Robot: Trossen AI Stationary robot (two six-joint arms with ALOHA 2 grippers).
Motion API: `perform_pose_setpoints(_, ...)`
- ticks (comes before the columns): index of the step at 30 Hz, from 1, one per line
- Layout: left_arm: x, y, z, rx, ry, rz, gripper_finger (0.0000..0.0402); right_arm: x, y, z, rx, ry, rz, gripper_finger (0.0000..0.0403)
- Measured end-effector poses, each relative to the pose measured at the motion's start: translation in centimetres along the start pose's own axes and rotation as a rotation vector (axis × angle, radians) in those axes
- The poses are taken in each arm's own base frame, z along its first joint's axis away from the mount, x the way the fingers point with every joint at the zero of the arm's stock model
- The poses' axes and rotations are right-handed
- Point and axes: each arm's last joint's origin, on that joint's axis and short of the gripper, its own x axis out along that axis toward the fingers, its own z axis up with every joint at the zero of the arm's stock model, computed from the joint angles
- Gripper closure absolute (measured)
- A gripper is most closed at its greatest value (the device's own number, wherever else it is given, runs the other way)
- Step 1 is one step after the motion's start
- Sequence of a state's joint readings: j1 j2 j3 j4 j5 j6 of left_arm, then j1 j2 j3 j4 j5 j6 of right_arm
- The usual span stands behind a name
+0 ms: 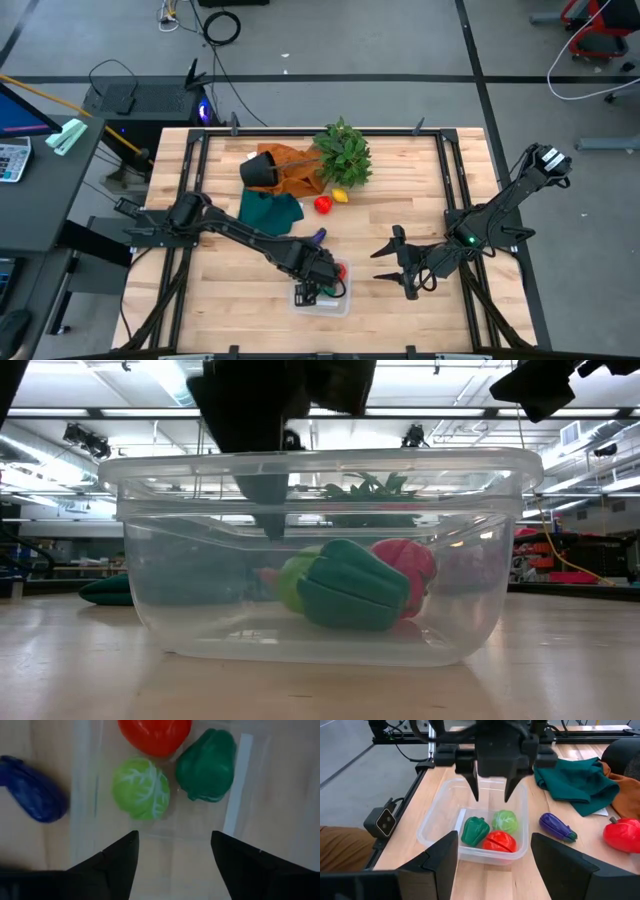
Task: Pick and placing Produce into tupperware
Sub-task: Put the purple eggplant into the transparent bin
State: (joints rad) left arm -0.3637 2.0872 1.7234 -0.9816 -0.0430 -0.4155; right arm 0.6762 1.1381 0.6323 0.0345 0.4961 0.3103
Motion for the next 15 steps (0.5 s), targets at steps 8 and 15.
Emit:
perform_pose_setpoints(8, -3.5, 0.6, 1.0, 0.053, -0.019, 0.125, 0.0160, 0.0, 0.0, 0.0, -0.018, -0.004, -0.011, 0.0191)
perform_pose_setpoints(15, -4.6, 3.7, 0.7, 0.002, 0.094, 0.262, 0.0172, 0.1, -0.2, 0.0, -0.024, -0.004, -0.017, 0.0191)
